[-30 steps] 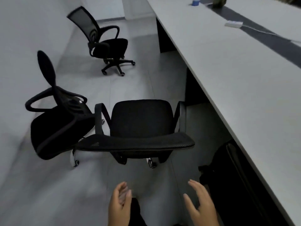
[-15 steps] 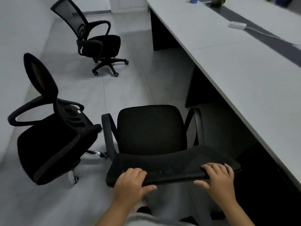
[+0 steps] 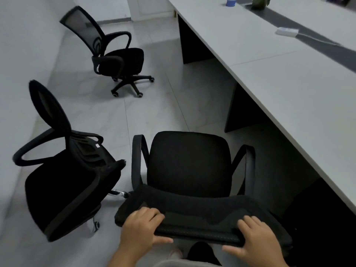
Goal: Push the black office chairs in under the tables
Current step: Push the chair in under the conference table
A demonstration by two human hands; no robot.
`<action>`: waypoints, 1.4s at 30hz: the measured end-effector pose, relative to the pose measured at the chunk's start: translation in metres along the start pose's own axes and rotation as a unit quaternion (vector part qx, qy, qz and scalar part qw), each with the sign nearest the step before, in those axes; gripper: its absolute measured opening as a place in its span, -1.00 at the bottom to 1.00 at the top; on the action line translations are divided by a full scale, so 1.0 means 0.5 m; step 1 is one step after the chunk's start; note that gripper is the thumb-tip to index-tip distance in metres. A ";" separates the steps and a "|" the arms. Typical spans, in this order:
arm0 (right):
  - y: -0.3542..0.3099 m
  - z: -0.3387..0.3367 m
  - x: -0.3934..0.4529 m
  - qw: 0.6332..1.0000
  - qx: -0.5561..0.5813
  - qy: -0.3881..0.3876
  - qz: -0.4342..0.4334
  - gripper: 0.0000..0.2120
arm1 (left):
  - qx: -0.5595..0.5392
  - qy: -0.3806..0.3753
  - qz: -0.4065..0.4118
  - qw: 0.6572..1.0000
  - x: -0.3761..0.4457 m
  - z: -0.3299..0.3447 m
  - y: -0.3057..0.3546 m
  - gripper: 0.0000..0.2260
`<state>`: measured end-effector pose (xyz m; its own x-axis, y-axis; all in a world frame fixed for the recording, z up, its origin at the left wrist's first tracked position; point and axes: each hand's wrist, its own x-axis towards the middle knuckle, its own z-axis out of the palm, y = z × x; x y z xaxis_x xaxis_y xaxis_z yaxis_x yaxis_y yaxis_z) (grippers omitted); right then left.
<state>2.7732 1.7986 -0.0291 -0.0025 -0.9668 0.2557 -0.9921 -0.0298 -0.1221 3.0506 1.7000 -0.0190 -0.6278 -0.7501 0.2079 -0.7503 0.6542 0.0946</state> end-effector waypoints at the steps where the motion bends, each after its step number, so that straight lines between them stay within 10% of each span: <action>1: -0.008 -0.003 0.005 1.000 0.004 -0.014 0.010 -0.28 | 0.013 -0.007 0.011 1.000 0.008 -0.008 -0.010 -0.59; 15: 0.104 0.006 0.124 0.997 0.009 0.074 0.008 -0.17 | 0.009 -0.002 0.018 1.000 0.139 0.028 0.030 -0.56; 18: 0.093 0.017 0.151 0.998 -0.006 0.070 0.000 -0.22 | 0.011 0.032 0.007 0.999 0.158 0.023 0.001 -0.28; 42: -0.366 0.089 0.151 0.961 -0.030 0.026 0.274 -0.52 | -0.039 -0.014 0.326 0.944 0.274 -0.010 -0.413 -0.22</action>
<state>2.9601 1.7198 -0.0300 -0.5305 -0.8194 0.2171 -0.8461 0.4958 -0.1959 3.1205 1.4626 -0.0049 -0.9573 -0.1860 0.2214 -0.1847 0.9824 0.0269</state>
